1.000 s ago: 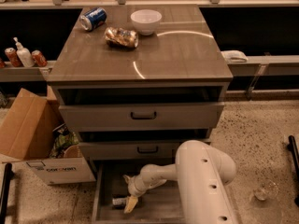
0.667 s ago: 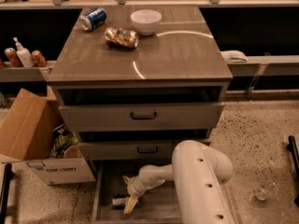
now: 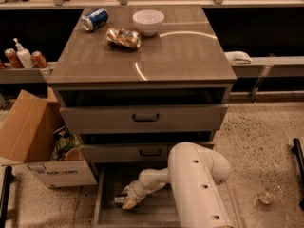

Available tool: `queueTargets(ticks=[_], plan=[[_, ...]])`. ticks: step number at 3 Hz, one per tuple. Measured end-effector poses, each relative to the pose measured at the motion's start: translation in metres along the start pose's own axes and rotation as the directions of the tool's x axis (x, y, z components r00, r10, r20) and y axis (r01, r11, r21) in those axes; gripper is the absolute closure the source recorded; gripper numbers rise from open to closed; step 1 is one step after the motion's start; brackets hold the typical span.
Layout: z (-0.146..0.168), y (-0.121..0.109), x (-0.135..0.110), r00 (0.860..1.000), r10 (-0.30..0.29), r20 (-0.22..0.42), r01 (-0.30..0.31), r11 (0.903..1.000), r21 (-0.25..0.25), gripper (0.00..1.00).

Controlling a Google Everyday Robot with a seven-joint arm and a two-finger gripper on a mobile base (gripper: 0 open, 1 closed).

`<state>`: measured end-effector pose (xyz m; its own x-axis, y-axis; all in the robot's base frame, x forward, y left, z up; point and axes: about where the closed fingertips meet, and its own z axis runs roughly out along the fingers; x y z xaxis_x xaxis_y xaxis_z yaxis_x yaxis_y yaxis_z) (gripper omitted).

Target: Pick redbull can from bottom drawer and place on counter

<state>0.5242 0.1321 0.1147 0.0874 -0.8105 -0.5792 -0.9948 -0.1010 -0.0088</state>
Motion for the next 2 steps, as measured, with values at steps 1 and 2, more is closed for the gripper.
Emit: queueTargets(ticks=[1, 2], plan=[[0.002, 0.001, 0.001, 1.000, -0.002, -0.009, 0.002, 1.0000, -0.002, 0.72], [-0.009, 0.001, -0.002, 1.000, -0.015, -0.010, 0.016, 0.9996, 0.023, 0.96]])
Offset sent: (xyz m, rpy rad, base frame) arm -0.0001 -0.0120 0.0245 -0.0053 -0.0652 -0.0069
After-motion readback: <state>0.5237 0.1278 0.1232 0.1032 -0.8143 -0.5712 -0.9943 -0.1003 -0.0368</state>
